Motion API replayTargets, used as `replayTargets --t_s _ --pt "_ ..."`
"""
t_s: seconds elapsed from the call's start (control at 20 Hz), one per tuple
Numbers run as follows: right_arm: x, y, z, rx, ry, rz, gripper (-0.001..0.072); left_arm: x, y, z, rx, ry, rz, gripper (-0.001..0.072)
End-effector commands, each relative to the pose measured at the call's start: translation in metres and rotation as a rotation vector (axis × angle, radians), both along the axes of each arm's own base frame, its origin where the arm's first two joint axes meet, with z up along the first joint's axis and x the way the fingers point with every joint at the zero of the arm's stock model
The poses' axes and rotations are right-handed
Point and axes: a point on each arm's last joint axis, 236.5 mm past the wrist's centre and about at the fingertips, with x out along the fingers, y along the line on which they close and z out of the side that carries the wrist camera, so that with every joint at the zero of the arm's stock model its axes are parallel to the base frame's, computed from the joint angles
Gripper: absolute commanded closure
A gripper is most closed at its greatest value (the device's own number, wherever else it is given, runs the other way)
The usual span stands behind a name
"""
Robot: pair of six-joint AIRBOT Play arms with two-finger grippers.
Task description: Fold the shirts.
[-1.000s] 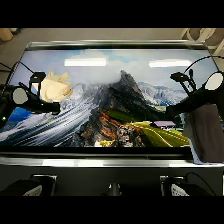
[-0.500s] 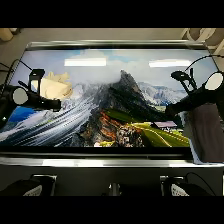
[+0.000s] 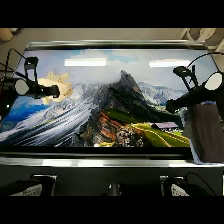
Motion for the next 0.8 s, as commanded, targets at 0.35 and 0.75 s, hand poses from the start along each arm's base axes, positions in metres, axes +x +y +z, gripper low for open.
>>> replayTargets --t_s 0.35,0.75 --pt "0.014 0.025 0.010 0.119 -0.061 -0.009 0.0085 0.074 0.030 -0.129 -0.249 0.283 0.224 -0.0013" --pt "0.034 0.024 0.064 0.081 -0.235 0.067 0.0089 0.103 -0.004 0.055 -0.210 -0.104 -0.035 0.0678"
